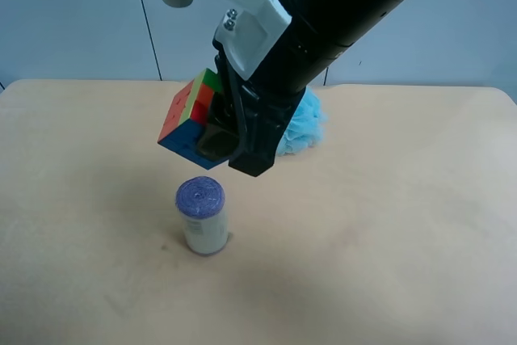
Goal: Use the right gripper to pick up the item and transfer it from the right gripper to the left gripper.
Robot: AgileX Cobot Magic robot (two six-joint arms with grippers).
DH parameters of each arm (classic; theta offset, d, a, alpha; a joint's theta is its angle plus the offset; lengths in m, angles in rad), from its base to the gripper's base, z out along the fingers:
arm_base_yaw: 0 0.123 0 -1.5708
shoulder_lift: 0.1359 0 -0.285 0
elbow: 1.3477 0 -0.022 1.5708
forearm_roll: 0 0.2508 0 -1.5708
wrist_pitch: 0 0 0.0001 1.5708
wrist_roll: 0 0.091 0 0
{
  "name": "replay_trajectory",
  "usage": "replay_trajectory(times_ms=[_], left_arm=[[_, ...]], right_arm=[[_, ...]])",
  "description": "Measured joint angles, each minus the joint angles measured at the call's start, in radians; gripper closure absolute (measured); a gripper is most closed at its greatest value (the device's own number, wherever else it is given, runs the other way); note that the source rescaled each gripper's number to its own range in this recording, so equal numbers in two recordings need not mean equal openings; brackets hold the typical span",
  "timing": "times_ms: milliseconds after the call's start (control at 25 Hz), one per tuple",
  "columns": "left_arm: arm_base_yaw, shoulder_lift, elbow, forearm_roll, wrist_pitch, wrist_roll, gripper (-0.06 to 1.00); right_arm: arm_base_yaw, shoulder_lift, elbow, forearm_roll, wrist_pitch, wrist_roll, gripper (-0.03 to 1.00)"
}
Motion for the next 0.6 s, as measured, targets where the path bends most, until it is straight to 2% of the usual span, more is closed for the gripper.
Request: replay_trajectory(times_ms=[240,600], left_arm=[[-0.101,0.096,0.000,-0.023,0.026,0.002,-0.05],[-0.128,0.168,0.000,-0.147,0.027,0.025,-0.04]], right_arm=[[0.016,0.000,0.000,0.018,-0.062,-0.046,0.97],[0.089,0.000,0.000,0.014,-0.162,-0.073,0.97]])
